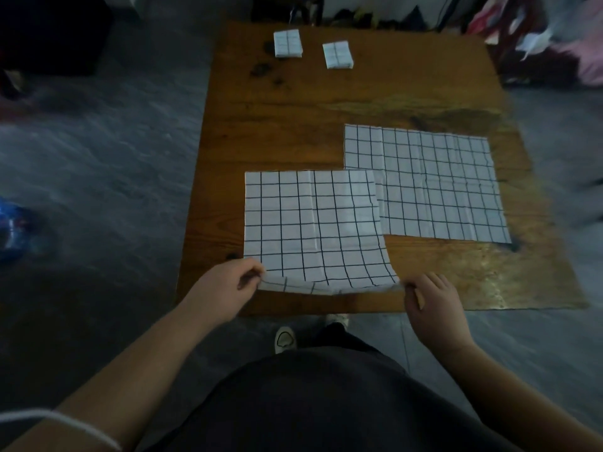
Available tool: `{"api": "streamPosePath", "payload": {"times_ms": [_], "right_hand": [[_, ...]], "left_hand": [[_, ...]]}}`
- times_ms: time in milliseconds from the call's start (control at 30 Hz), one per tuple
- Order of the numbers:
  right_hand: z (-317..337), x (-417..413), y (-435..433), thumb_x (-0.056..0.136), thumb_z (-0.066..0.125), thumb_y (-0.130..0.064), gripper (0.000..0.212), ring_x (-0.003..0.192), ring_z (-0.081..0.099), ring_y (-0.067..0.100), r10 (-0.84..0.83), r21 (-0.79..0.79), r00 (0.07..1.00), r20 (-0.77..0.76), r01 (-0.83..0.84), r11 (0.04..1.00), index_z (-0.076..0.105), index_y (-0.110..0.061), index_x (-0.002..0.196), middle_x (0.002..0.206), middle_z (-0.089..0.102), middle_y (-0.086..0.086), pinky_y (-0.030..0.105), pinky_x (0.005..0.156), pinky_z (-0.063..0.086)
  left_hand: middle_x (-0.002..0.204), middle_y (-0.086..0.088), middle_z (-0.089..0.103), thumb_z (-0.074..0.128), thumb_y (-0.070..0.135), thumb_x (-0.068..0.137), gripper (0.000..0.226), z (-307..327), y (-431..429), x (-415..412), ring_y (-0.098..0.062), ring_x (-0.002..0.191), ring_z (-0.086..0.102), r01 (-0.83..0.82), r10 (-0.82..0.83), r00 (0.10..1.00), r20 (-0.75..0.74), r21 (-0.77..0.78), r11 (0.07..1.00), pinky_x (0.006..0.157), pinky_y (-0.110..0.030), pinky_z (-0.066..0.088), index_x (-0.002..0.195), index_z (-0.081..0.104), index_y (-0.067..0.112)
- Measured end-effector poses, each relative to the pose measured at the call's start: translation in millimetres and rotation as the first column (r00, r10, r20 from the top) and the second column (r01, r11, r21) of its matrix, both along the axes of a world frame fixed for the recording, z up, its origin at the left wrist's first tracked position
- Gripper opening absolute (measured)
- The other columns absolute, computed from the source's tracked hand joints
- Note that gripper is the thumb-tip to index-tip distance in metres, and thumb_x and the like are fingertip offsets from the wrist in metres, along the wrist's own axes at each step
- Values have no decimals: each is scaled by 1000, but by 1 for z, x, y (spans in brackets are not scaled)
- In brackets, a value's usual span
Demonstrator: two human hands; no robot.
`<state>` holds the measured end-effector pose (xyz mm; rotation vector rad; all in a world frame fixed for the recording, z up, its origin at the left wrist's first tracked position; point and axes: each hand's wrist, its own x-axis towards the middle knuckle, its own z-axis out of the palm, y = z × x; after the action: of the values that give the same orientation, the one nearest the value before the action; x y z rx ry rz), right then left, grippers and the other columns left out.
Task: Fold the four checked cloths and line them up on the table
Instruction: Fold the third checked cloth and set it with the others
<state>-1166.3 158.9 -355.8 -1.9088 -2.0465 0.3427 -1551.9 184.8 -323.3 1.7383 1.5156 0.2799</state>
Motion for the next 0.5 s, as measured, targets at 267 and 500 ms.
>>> {"api": "streamPosePath", "payload": {"times_ms": [267, 500], "right_hand": [[26, -15, 87, 95, 60, -5, 14, 94, 58, 21, -4, 80, 998, -69, 9, 997, 68, -10, 105, 98, 65, 1, 38, 83, 47], [13, -28, 180, 102, 53, -18, 19, 99, 51, 12, -34, -21, 992, -125, 32, 999, 63, -17, 118, 106, 61, -6, 36, 87, 47]], "left_hand": [[99, 18, 60, 57, 21, 101, 14, 25, 77, 4, 4, 89, 56, -166, 170, 985, -12, 144, 975, 70, -15, 40, 109, 59, 32], [103, 13, 64, 57, 26, 101, 18, 2, 155, 7, -3, 85, 61, -249, 278, 950, -138, 196, 948, 71, -27, 55, 118, 60, 29]]}}
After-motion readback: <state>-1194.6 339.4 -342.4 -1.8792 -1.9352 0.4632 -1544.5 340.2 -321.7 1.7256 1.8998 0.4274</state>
